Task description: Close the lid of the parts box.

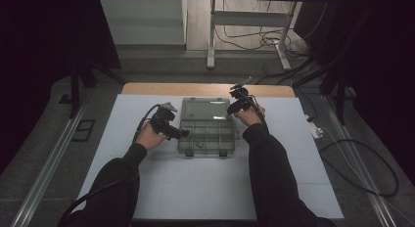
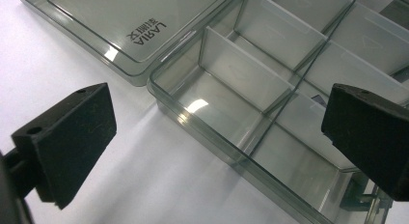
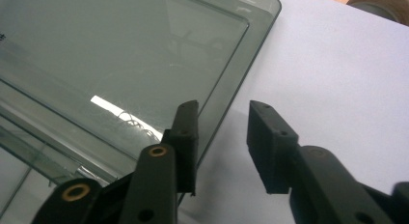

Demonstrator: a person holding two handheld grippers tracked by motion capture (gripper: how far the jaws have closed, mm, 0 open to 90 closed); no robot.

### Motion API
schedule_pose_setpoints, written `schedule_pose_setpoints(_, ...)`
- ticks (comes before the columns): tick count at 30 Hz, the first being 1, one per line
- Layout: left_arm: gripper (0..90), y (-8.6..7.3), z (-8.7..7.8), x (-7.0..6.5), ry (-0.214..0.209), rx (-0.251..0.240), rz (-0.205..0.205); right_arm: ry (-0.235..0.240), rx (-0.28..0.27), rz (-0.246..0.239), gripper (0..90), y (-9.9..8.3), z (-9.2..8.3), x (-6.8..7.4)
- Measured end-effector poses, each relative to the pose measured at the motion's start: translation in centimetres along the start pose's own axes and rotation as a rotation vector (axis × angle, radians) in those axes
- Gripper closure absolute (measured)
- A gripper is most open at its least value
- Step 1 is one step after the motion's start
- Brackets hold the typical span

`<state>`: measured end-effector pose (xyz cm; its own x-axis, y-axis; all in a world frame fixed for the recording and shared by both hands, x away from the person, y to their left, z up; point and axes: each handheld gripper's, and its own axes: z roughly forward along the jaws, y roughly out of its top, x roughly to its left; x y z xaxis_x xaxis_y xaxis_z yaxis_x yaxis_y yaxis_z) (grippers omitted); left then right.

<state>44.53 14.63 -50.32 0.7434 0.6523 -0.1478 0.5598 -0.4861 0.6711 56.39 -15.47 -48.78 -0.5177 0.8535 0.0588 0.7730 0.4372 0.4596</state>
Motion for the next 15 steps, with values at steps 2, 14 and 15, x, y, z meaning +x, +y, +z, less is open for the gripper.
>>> schedule_pose_setpoints(2, 0.0, 0.0, 0.1, 0.0, 0.002, 0.005, 0.003, -0.013, 0.002, 0.006, 69.0, 0.1, 0.0, 0.1)
schedule_pose_setpoints(14, 0.0, 0.1, 0.2, -0.2, 0.01, 0.021, 0.017, -0.065, 0.025, 0.147, 81.9, 1.1, 0.6, 0.6)
schedule_pose_setpoints(15, 0.0, 0.1, 0.1, -0.2, 0.011, 0.02, 0.013, -0.07, 0.025, 0.162, 82.7, 1.2, 0.6, 0.7)
